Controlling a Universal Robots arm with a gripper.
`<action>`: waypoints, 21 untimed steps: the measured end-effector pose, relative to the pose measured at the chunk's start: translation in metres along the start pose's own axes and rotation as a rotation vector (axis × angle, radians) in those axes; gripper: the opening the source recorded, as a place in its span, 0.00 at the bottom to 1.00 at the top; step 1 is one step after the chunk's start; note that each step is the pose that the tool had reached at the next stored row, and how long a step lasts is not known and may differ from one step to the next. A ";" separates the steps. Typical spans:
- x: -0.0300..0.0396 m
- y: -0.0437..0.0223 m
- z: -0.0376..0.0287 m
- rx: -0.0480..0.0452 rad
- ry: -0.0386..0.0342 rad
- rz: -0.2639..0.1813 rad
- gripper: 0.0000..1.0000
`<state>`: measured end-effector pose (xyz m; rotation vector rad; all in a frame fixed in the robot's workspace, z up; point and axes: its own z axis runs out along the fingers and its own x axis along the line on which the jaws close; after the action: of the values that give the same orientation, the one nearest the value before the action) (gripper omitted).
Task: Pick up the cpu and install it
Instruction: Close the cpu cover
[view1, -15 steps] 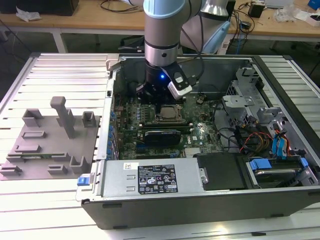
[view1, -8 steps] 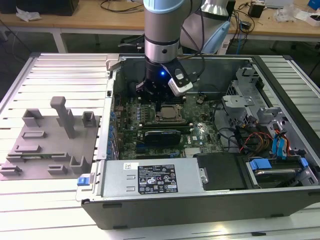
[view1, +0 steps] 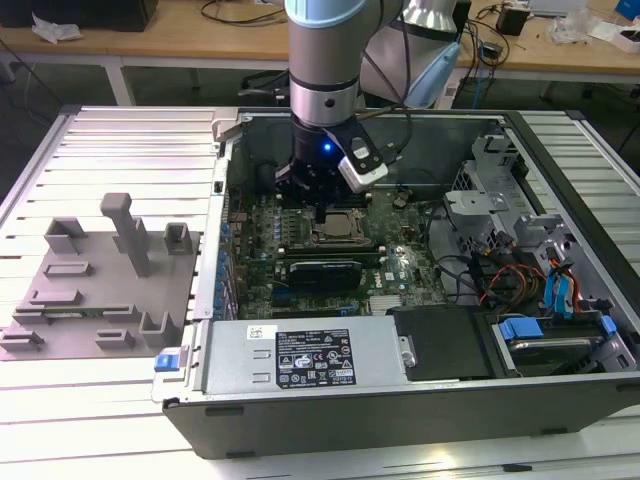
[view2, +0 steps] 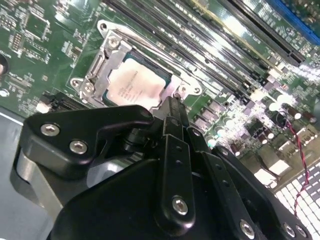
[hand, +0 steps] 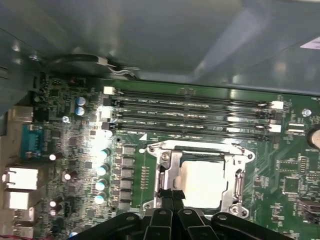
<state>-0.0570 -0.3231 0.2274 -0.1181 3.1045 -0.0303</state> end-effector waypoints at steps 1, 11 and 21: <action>-0.0022 -0.0003 0.0001 0.0000 0.0000 0.000 0.11; -0.0293 -0.0040 0.0013 0.0000 -0.0002 0.000 0.11; -0.0298 -0.0043 -0.0134 -0.0002 -0.0002 0.000 0.11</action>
<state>-0.0274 -0.3248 0.2419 -0.1178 3.1044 -0.0300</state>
